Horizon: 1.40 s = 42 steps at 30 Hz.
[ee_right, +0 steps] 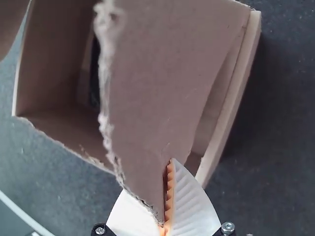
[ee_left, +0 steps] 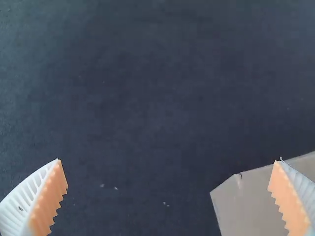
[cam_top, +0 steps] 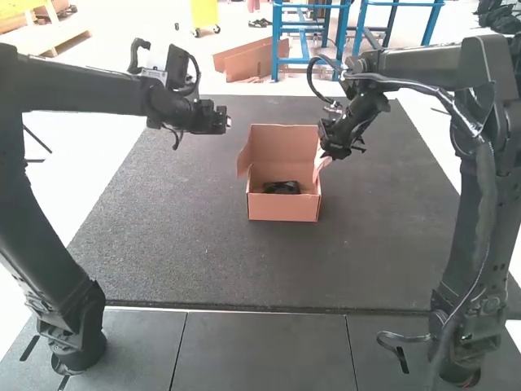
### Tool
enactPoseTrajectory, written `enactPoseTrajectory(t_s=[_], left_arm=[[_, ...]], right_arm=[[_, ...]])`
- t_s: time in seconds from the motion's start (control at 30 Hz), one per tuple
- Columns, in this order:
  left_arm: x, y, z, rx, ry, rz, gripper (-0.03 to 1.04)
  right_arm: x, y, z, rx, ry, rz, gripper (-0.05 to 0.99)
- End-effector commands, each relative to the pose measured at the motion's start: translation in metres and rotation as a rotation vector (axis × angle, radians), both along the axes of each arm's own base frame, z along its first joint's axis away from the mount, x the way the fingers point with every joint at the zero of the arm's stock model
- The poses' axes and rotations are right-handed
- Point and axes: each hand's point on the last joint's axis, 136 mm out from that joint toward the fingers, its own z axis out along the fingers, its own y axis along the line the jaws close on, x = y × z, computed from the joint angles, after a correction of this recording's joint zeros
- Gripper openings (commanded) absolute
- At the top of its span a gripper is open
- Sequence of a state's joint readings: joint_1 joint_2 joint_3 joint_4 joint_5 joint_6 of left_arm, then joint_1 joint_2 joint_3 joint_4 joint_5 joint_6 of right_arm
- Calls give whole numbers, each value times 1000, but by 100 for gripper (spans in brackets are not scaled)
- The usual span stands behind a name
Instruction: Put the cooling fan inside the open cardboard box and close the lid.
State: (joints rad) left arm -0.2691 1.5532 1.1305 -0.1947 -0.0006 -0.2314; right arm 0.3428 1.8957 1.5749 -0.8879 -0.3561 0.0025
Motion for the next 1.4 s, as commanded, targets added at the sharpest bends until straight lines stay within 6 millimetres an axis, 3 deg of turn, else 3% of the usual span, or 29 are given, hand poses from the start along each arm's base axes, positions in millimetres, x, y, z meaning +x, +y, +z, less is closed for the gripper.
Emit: enactPoseTrajectory(t_s=[0.0, 0.2, 0.5, 0.7, 1.07, 1.37], left_arm=[[1, 6, -18, 91, 20, 18, 97], [2, -3, -32, 118, 42, -19, 97], [-20, -74, -26, 2, 59, -258, 97], [-29, -99, -22, -19, 47, -325, 97], [-31, -100, -26, -15, 57, -327, 97], [-30, -101, -25, -19, 52, -327, 97]], right_arm=[[-1, 3, 15, 16, -38, 15, -1], [-1, 5, 15, 19, -41, 15, -1], [2, 3, 16, 22, -47, 8, -1], [3, 2, 16, 23, -46, 4, -1], [5, 2, 18, 29, -55, 5, -1], [19, -3, 27, 38, -101, -20, -1]])
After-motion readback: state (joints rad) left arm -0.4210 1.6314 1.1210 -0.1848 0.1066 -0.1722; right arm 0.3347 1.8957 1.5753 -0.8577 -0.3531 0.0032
